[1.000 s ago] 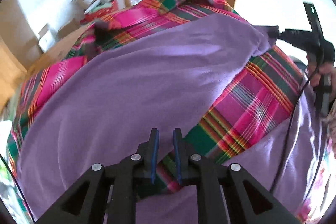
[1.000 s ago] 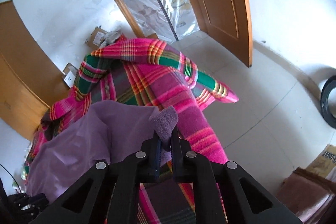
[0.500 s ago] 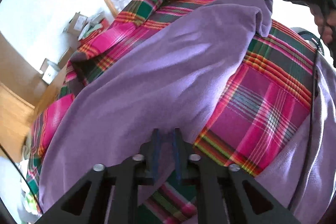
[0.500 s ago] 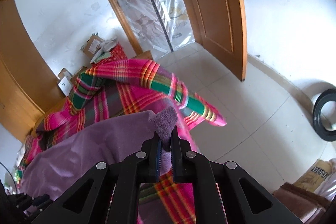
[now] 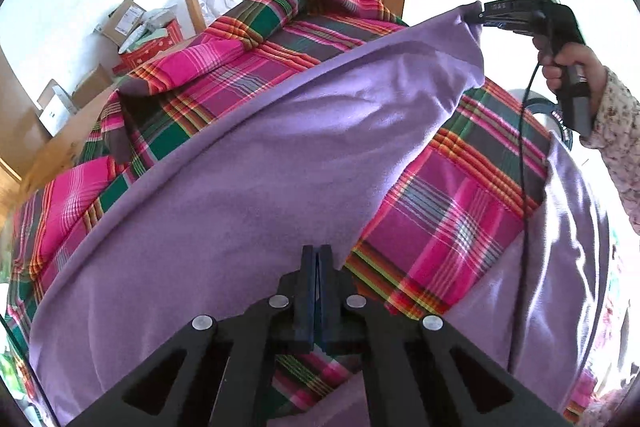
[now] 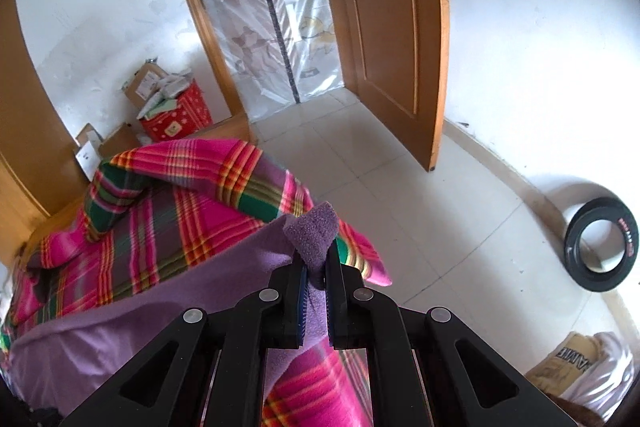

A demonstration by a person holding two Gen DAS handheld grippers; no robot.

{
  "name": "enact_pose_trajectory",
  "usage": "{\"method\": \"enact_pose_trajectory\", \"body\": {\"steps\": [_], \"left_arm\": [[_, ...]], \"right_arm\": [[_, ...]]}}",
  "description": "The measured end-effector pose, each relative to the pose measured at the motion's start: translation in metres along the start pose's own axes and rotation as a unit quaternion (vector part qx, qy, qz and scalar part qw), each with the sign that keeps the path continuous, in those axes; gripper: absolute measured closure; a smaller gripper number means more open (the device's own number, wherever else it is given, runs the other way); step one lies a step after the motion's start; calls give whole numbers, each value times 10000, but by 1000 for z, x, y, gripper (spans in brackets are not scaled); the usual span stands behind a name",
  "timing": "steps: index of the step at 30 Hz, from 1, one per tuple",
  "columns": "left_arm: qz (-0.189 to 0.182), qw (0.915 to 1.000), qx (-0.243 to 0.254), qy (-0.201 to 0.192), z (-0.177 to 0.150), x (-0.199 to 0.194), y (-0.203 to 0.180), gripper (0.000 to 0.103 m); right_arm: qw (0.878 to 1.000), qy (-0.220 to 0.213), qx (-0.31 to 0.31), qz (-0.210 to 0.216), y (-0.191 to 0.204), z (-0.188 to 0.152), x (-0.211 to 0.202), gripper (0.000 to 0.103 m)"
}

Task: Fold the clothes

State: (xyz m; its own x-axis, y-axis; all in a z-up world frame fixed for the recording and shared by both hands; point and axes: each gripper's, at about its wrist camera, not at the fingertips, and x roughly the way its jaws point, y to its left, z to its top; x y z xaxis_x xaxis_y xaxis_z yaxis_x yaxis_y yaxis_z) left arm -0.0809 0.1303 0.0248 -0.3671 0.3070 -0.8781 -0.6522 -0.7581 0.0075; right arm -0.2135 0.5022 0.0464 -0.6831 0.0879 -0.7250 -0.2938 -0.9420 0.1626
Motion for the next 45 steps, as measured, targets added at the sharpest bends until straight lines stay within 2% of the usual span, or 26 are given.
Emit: {"method": "enact_pose_trajectory", "body": {"steps": [10, 13, 17, 21, 24, 29, 31, 33, 36, 39, 42, 45], "left_arm": [[-598, 9979, 169, -179, -6, -30, -1, 103], [-484, 9985, 172, -198, -5, -28, -2, 103], [-212, 9996, 93, -171, -2, -16, 0, 103], [114, 9994, 318, -109, 1, -5, -10, 87], [165, 9980, 606, -76, 3, 4, -21, 86], [625, 9922, 1076, 59, 6, 28, -40, 83], [632, 9923, 1063, 23, 8, 29, -41, 83], [564, 9939, 951, 37, 10, 30, -39, 83], [286, 9967, 754, 74, 12, 31, -33, 98], [119, 9987, 486, 51, 11, 28, -26, 99], [-36, 9997, 252, 59, 11, 27, -19, 99], [-14, 9996, 275, 31, 10, 25, -21, 99]], "right_arm": [[9986, -42, -296, -433, 13, 12, -7, 96], [9971, -91, -427, -617, 18, 14, -9, 96], [9966, 191, -424, -681, 21, 13, 11, 96], [9965, 403, -264, -682, 13, 7, 24, 96], [9962, 525, -155, -676, 9, 2, 32, 96], [9965, 556, -125, -609, 6, 0, 35, 95], [9969, 528, -126, -576, 6, 1, 35, 95], [9972, 501, -126, -544, 6, 1, 35, 95], [9976, 460, -128, -495, 6, 2, 35, 95], [9987, 483, 17, -130, -1, 2, 36, 93], [9969, 625, 397, 265, -16, 2, 38, 73], [9940, 561, 765, 545, -32, 0, 32, 73]]}}
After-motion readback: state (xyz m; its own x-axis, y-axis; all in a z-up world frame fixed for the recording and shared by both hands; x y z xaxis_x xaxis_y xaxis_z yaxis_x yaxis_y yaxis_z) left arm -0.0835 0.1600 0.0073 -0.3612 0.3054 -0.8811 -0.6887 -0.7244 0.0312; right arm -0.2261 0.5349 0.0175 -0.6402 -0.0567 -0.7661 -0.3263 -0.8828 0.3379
